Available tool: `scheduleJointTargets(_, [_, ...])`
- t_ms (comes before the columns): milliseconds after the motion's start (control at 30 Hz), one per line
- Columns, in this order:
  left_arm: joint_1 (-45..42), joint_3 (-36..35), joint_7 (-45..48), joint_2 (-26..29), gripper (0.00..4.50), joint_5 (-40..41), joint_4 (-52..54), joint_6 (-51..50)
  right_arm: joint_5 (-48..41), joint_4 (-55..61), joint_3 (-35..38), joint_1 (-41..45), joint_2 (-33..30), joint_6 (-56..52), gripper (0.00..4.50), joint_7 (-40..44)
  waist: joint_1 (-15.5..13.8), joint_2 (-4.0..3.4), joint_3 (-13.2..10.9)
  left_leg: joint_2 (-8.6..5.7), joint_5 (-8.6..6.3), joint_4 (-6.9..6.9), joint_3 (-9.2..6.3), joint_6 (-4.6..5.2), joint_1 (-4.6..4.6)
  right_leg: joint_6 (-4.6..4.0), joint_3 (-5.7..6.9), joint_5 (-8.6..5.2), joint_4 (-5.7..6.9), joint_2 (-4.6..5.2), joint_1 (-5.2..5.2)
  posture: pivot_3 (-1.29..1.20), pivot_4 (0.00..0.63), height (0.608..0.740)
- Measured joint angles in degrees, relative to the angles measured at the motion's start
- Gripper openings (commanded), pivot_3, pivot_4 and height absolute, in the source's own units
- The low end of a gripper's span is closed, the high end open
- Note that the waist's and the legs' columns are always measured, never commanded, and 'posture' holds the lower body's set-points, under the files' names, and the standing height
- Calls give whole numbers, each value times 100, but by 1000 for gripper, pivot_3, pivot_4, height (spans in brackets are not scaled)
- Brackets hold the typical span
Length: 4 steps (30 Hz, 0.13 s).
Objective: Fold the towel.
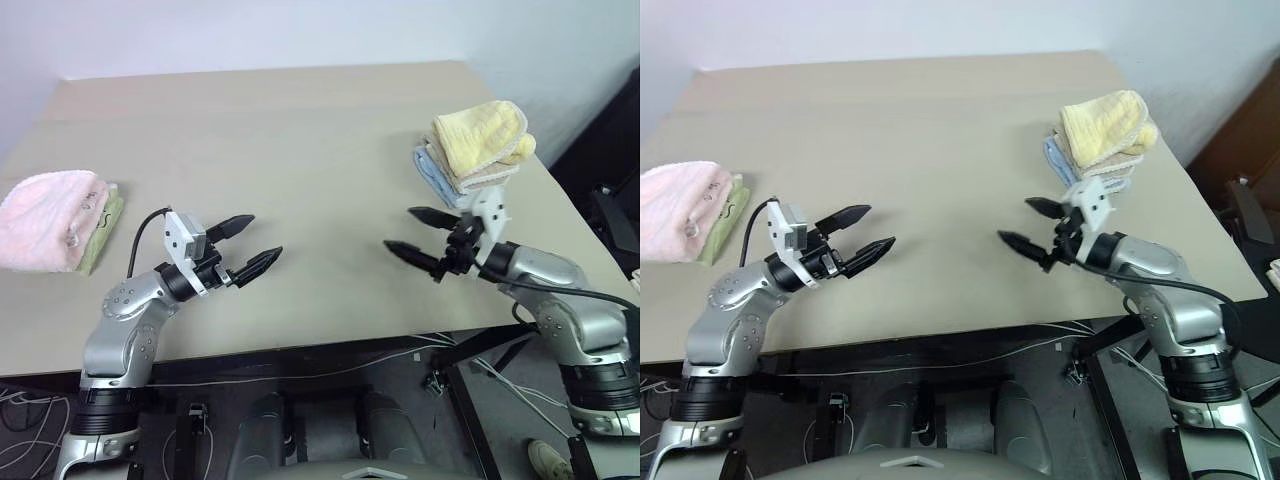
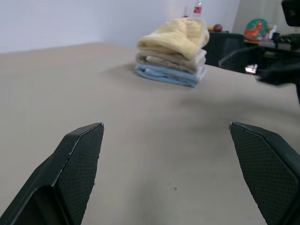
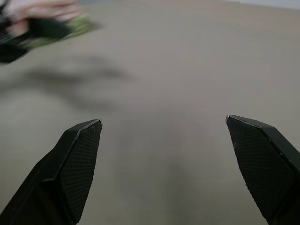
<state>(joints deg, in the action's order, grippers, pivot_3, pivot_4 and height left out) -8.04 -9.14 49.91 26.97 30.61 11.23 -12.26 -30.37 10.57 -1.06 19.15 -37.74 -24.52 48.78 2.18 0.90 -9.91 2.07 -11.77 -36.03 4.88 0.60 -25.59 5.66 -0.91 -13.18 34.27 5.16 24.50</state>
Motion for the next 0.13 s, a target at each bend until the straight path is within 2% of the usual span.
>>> scheduleJointTargets(133, [497,-74,-217,-2,4500,16,433,-69,179,-332,-118,189,21,119,4469,347,-15,0,0,-4,-3,8,2,4,-7,0,1,0,-7,10,5,0,150,740])
